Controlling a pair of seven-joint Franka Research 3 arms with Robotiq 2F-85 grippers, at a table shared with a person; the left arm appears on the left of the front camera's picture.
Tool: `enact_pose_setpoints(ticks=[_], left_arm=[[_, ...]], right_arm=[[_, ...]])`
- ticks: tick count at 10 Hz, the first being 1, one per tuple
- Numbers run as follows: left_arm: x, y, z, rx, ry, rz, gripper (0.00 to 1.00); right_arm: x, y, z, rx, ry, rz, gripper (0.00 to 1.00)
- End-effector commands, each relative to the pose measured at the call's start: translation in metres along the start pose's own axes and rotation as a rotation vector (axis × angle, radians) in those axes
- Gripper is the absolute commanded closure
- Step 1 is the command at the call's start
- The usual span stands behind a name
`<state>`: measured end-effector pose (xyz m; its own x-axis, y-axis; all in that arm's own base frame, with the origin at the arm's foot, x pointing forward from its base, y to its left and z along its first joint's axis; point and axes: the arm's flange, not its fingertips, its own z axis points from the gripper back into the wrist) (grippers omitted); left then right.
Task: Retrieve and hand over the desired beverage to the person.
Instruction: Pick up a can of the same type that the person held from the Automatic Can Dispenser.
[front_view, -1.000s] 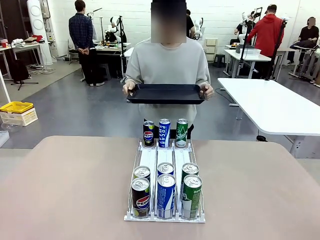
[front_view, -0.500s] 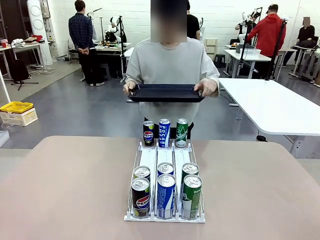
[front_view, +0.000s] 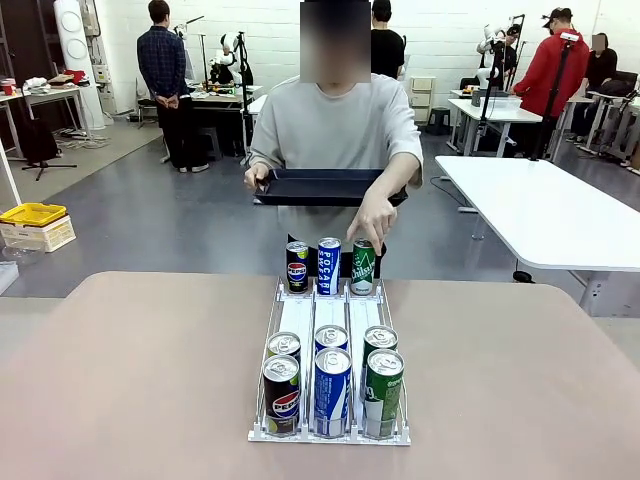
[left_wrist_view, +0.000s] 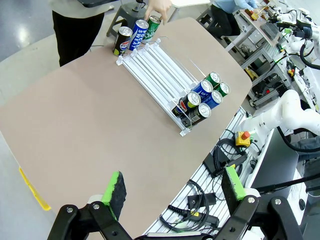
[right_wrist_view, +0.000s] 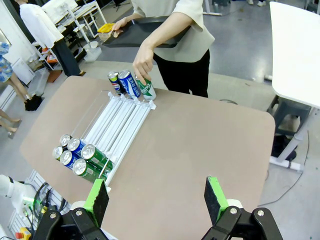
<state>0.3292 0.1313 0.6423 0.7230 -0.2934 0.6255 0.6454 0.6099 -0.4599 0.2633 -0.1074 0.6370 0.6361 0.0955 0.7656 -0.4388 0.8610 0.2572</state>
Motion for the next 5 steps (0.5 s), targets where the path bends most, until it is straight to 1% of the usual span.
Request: enact_pose_setpoints(ticks=[1,5], left_arm=[[0.0005,0.0010,0.0022,-0.014,-0.012,-0.022,0.00],[0.0005,0.0010,0.0022,-0.014,-0.012,-0.022,0.00]], right_arm=[[-0.0017,-0.0033,-0.0010,0.024,-0.011,0.009,0.00],[-0.0017,-0.0033,-0.0010,0.024,-0.011,0.009,0.00]])
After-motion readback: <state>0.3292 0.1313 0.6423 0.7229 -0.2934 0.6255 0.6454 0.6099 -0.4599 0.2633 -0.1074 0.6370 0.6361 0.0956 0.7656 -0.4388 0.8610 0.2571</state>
